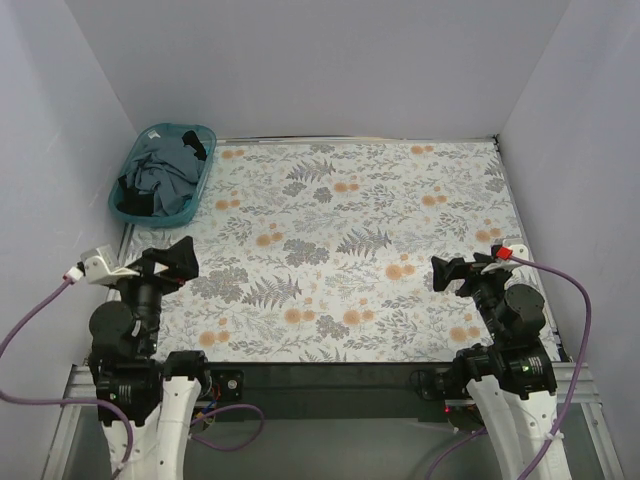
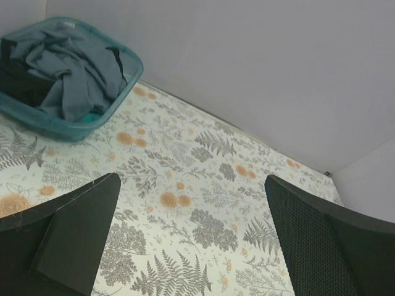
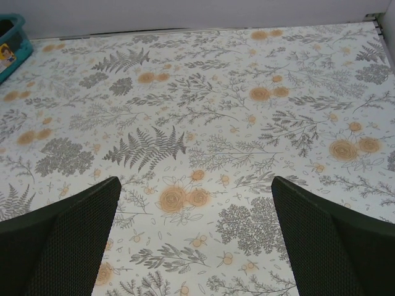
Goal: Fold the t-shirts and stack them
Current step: Grab the tshirt from the pile
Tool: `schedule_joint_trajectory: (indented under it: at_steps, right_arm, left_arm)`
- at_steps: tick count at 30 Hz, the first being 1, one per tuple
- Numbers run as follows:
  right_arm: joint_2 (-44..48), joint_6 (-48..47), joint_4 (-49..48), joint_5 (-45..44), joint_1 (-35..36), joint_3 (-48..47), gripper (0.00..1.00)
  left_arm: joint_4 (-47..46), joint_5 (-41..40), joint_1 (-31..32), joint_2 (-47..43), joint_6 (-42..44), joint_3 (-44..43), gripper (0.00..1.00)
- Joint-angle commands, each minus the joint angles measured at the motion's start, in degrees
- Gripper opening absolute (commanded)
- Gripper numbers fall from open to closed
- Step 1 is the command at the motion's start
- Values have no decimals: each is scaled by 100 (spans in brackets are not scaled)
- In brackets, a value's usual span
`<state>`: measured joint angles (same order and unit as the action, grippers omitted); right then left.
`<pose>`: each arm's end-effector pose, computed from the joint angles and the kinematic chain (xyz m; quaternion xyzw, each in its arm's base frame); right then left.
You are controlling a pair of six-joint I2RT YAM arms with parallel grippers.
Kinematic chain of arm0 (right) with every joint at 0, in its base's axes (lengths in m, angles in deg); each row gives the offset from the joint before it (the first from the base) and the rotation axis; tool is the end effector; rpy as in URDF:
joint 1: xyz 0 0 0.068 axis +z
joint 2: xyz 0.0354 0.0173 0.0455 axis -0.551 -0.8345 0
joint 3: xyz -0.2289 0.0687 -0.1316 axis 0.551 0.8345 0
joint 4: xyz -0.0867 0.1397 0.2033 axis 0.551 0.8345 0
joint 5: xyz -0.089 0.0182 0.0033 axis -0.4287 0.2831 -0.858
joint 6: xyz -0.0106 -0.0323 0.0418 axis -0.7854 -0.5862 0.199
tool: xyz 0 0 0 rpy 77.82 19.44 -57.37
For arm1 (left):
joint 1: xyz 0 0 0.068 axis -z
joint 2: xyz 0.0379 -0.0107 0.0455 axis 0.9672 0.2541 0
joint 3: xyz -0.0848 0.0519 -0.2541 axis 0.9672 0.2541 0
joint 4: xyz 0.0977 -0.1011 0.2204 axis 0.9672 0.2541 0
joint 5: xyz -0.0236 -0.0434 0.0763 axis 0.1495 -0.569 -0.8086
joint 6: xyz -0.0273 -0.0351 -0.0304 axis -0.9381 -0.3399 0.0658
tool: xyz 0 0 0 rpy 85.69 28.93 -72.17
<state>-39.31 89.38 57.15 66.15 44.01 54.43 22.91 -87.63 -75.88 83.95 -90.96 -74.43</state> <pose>0.0804 0.0145 0.2890 -0.0071 0.7181 0.1083 0.6874 0.0263 0.0028 0.3621 -0.3962 0.5582 -0.3723 0.6267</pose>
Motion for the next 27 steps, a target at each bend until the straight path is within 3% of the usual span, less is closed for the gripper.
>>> schedule_joint_trajectory:
  at_steps: [1,11,15,16,18,23,27]
  right_arm:
    - [140,501,-65,44,16,166,98]
    - [203,748,-12,-17,244,263,98]
    - [273,792,14,9,314,289,98]
    - [273,792,14,18,349,289,98]
    - [264,783,6,53,411,307,98]
    - [264,810,5,62,446,333,98]
    - [273,827,-12,62,464,360,98]
  left_arm:
    - [-334,-78,-19,565,-325,200,98]
    - [-1626,-1051,-19,2383,-1150,1114,98]
    - [-1854,-1352,-19,3851,-1373,746,98]
    - [-1864,-1448,-10,4332,-1424,475,91]
    - [-1802,-1783,-19,4775,-1548,158,90]
    - [-2232,-1967,-168,5837,-890,-667,92]
    - [-2111,-1836,-641,6741,-564,-1431,92]
